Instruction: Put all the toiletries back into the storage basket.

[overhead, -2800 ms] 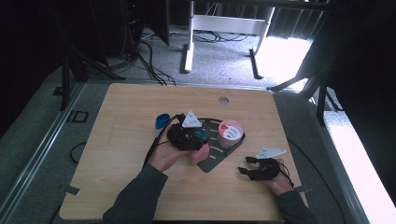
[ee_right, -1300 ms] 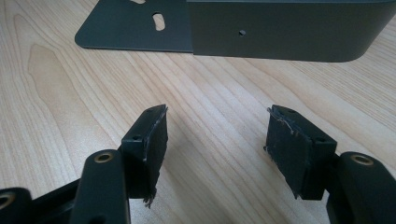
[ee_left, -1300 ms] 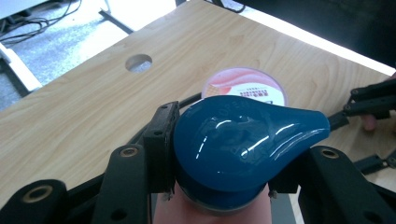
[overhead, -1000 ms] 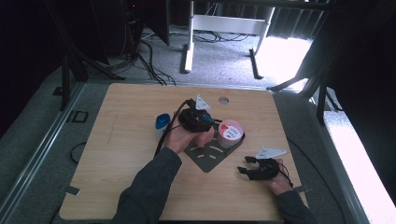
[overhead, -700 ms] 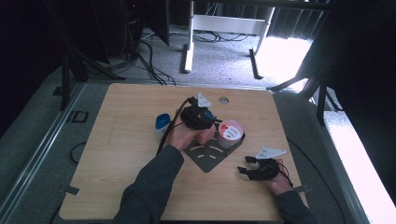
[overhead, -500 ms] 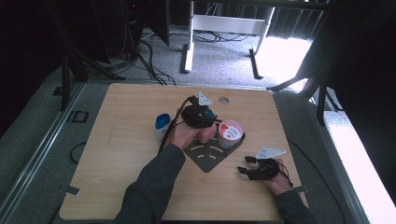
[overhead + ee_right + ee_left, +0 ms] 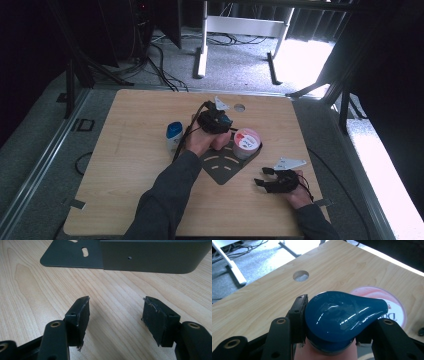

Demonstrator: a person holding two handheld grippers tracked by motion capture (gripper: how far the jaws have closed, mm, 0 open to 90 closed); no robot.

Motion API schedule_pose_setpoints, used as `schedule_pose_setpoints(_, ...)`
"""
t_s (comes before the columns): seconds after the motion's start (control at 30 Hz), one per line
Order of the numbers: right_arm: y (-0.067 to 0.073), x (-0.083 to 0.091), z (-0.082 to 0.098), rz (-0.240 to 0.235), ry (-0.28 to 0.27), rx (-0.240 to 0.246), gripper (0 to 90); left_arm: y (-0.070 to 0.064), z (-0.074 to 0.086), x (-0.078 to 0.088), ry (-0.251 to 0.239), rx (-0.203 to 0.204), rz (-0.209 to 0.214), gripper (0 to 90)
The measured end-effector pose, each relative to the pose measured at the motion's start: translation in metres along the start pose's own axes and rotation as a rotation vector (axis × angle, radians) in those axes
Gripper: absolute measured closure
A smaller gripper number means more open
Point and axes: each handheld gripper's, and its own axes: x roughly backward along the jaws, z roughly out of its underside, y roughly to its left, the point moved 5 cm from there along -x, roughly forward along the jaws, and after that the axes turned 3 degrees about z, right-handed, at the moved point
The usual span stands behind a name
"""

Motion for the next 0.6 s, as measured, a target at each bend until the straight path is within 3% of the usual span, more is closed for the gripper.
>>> schedule_pose_setpoints(0.6,0.000,-0.001,-0.001,-0.006,-0.001,0.001,38.0,0.004,0.000,-0.023,0.020,0.042,-0.003,52.9)
